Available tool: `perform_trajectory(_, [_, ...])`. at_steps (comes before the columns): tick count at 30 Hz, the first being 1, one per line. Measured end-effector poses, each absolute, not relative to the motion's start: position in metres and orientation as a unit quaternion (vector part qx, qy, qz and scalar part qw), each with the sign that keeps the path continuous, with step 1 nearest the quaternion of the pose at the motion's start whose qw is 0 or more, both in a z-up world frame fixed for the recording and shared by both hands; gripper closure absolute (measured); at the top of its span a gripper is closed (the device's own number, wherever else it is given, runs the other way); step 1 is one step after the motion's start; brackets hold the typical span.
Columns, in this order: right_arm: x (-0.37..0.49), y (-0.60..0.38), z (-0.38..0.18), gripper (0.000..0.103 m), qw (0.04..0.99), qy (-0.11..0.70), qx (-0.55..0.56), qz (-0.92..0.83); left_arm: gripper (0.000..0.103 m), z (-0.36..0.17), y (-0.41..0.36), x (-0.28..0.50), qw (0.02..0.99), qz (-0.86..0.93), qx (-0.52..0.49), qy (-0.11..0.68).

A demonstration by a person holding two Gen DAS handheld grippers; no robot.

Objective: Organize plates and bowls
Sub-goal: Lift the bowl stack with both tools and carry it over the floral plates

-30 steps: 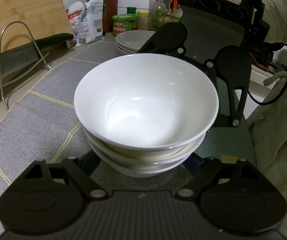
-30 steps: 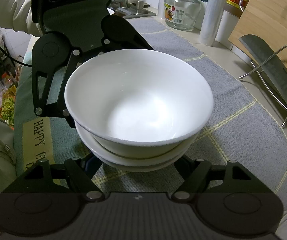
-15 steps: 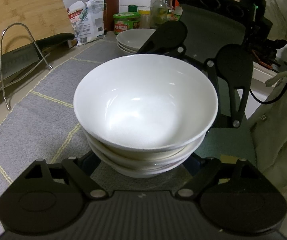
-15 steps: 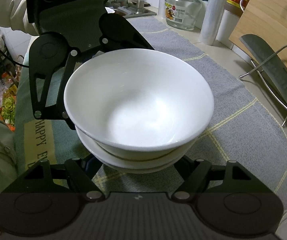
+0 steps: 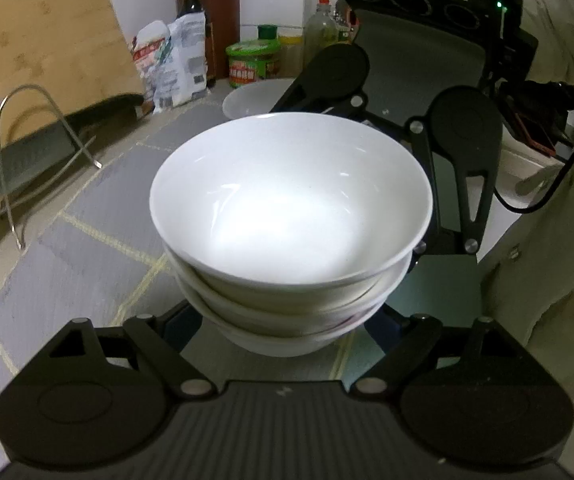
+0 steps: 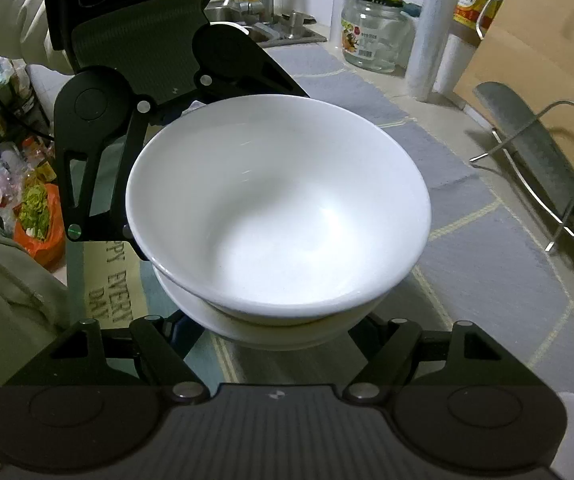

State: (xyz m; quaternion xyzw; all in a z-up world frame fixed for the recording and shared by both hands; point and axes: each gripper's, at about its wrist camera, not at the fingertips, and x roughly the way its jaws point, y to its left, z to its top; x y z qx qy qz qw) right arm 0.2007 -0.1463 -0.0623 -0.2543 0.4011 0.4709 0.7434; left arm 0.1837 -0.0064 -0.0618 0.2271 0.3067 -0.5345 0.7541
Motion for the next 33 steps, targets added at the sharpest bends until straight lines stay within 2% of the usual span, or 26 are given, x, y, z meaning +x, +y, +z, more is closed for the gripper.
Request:
perform_trajectory(19, [0.21,-0.282,-0.023,0.022,0.768,0.388,-0.283,0.422,0.016,-0.033,-0.142,0.203,0.753,-0.555,0.248,0.251])
perform_trajectory(33, [0.23,-0.356,-0.041,0.022,0.776,0.408,-0.281,0.39,0.016,-0.05,-0.215,0.231,0.736,-0.572,0.267,0.245])
